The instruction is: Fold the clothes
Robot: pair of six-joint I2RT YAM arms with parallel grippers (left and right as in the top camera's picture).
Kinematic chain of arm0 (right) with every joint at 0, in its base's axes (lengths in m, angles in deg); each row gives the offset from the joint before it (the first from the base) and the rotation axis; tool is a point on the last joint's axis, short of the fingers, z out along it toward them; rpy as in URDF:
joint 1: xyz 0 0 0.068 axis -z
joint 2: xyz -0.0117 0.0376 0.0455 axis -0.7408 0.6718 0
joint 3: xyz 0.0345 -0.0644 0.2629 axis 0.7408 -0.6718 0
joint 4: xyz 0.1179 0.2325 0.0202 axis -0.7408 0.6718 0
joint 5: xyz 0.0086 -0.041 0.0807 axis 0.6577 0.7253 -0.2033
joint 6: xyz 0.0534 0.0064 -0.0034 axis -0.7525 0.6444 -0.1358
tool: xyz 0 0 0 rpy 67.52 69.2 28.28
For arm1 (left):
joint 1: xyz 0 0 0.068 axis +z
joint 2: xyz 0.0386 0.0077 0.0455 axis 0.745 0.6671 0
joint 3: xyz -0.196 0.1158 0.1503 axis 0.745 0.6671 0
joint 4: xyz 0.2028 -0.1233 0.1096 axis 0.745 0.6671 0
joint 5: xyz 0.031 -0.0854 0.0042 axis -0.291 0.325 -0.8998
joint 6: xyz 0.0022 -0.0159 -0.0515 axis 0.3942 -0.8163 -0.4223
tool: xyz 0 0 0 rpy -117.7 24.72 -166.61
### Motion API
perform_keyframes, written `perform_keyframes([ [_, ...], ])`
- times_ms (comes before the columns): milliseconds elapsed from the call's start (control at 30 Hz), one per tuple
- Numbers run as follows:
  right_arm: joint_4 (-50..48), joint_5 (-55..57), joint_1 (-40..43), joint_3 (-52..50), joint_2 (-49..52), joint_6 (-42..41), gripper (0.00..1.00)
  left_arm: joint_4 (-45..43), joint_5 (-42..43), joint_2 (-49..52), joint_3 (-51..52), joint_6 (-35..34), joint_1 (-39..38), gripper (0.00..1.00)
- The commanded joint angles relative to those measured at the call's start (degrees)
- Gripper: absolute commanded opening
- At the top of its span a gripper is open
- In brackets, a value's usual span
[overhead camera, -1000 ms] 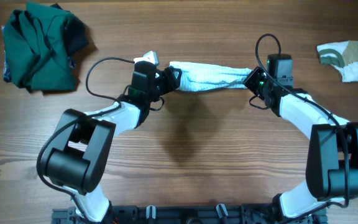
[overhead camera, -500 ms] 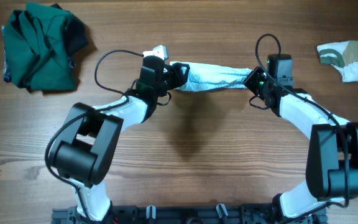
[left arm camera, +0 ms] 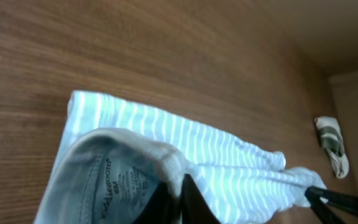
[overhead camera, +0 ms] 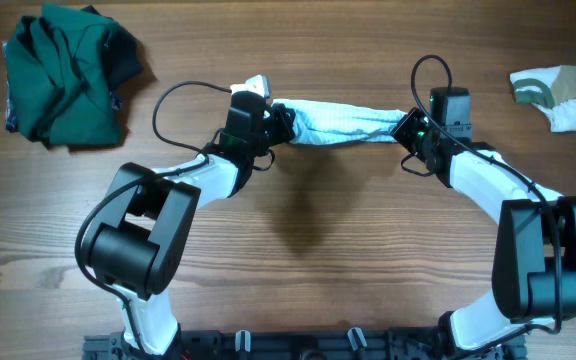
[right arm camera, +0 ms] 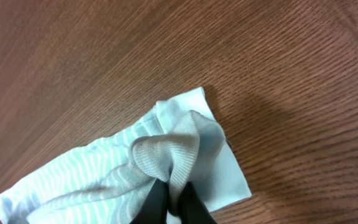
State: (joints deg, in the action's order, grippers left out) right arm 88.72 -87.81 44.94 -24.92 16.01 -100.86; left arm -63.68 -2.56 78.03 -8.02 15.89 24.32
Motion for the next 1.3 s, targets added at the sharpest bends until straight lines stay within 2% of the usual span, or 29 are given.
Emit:
perform_keyframes([
  [0,0.1,0.5,-0.2,-0.5,1.2,-0.6,0.04,-1.6,-2.9,0.5,-0.8,0.5,0.2,0.04],
  [100,0.1,0.7,-0.2,-0.5,1.2,-0.6,0.04,-1.6,-4.6,0.5,-0.8,0.6,0.2,0.04],
  [233,2.3,3.2,-0.2,-0.5,1.2,-5.2,0.04,-1.6,-6.9,0.5,-0.8,0.6,0.2,0.04],
  [433,2.5,3.5,-0.2,-0.5,1.2,-6.0,0.04,-1.8,-10.3,0.8,-0.8,2.1,0.2,0.04],
  [567,4.2,5.8,-0.2,-0.5,1.2,-10.7,0.04,-2.4,-11.6,2.5,-0.8,2.0,0.2,0.04],
  [833,4.8,5.5,-0.2,-0.5,1.2,-10.7,0.04,-4.9,-12.3,4.7,-0.8,2.0,0.2,0.17],
  [1067,4.0,2.8,-0.2,-0.5,0.9,-12.0,0.05,-4.8,-13.4,4.9,-0.8,2.1,0.2,0.22],
  [1267,1.1,2.8,-0.9,0.2,-2.2,-6.5,0.04,-4.6,-13.4,5.4,-0.8,2.1,0.2,0.39],
])
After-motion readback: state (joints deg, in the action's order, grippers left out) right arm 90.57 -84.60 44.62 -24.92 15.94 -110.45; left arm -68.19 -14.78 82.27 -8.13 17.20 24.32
